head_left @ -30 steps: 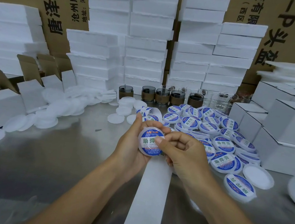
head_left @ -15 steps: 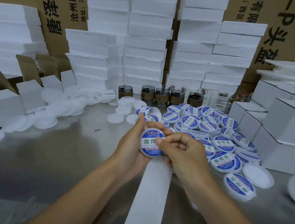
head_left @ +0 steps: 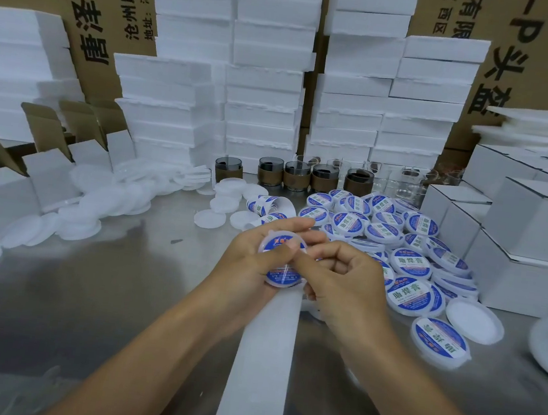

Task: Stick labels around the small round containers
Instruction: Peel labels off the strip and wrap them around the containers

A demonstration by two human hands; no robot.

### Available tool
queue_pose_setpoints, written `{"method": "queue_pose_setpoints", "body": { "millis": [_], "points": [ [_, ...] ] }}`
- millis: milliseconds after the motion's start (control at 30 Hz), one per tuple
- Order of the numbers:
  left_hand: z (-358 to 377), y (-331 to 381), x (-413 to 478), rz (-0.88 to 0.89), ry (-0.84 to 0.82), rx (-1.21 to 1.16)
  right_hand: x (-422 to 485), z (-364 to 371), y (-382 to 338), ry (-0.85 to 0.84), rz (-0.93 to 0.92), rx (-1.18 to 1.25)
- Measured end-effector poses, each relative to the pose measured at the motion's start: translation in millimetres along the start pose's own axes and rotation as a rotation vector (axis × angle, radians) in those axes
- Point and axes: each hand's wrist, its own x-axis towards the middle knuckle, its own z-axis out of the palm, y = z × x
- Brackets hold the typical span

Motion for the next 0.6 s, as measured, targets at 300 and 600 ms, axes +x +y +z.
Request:
{"method": "queue_pose_setpoints", "body": {
  "millis": [300,600],
  "points": [
    [0.9,-5.0,1.8,-0.010,0.021,-0.101,-2.1,1.4,4.8,0.034,-0.252,-0.319],
    [-0.1,-7.4,3.6,0.014,0.058,-0.074,-0.5,-6.3,3.4,0.042,-0.458,-0.544]
  ]
}}
